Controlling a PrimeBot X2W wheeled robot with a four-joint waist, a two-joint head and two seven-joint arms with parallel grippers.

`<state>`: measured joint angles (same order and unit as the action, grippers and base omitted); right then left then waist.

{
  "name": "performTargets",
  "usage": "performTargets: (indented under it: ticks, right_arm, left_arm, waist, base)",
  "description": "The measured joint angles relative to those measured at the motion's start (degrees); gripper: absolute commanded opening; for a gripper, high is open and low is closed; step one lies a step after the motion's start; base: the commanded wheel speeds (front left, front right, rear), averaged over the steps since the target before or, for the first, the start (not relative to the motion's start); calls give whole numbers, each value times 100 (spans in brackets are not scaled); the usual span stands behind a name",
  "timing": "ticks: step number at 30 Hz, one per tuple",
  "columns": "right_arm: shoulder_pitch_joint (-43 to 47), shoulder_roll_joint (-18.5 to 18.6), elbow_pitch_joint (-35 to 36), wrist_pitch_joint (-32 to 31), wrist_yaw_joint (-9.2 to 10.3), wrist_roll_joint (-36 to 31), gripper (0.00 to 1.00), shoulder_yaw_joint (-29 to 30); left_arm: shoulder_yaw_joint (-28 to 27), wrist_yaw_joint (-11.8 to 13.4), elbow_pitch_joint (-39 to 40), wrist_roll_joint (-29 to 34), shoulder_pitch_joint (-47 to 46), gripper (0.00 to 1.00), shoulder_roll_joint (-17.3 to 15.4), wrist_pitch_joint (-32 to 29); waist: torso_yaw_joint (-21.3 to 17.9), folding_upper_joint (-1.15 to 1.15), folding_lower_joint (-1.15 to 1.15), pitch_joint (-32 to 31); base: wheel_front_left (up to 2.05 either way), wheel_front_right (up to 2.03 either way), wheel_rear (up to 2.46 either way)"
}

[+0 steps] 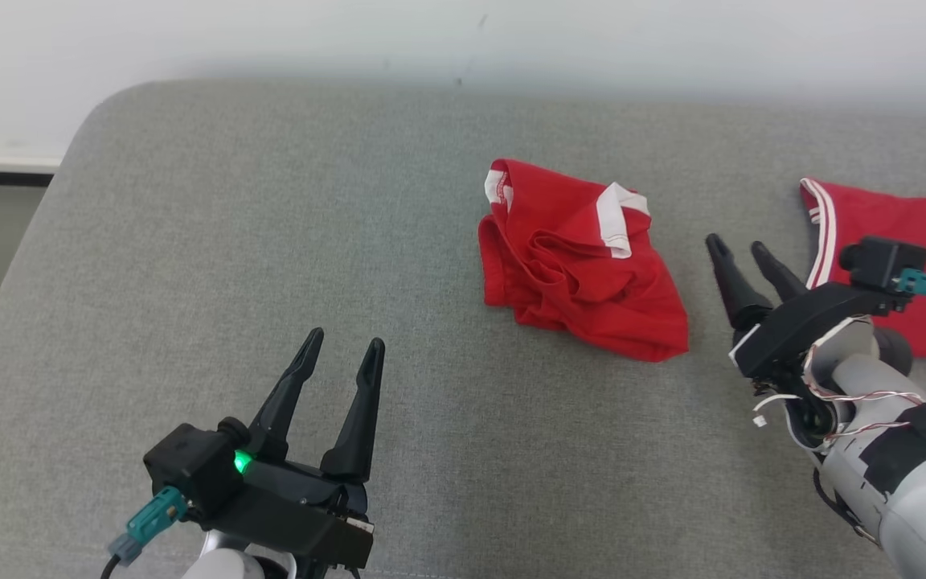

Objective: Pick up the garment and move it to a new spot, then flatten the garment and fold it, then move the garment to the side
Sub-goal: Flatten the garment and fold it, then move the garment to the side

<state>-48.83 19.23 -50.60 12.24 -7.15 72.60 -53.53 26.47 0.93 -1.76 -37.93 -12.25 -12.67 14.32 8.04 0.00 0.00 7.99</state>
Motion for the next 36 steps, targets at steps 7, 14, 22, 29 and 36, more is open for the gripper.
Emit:
performTargets:
  ticks: [7, 14, 22, 29, 36]
  right_arm:
    - [-279, -4, -293, -203, 0, 341, 100, 257]
    - [-573, -59, -546, -831, 0, 579, 100, 300]
    - [-670, -249, -976, -1463, 1, 840, 100, 335]
    - [-713, -337, -1339, -1818, 222, 994, 100, 382]
    - [-800, -439, -1455, -2172, 211, 1195, 100, 504]
  left_arm:
    - [33, -48, 53, 23, -91, 100, -1, -3]
    - [25, -94, -3, 22, -300, 100, 9, -4]
    - [-12, -104, -102, 22, -372, 100, 19, -4]
    - [-23, -144, -141, 22, -381, 100, 25, -4]
    - [-26, -145, -180, 22, -384, 100, 32, -4]
  waist:
    - [140, 0, 0, 250]
    - [387, 0, 1, 471]
    - [617, 0, 1, 633]
    - [694, 1, 1, 720]
    - [719, 0, 0, 744]
  base:
    - [0, 0, 0]
    - [0, 0, 0]
    - [0, 0, 0]
    - [0, 0, 0]
    - [0, 0, 0]
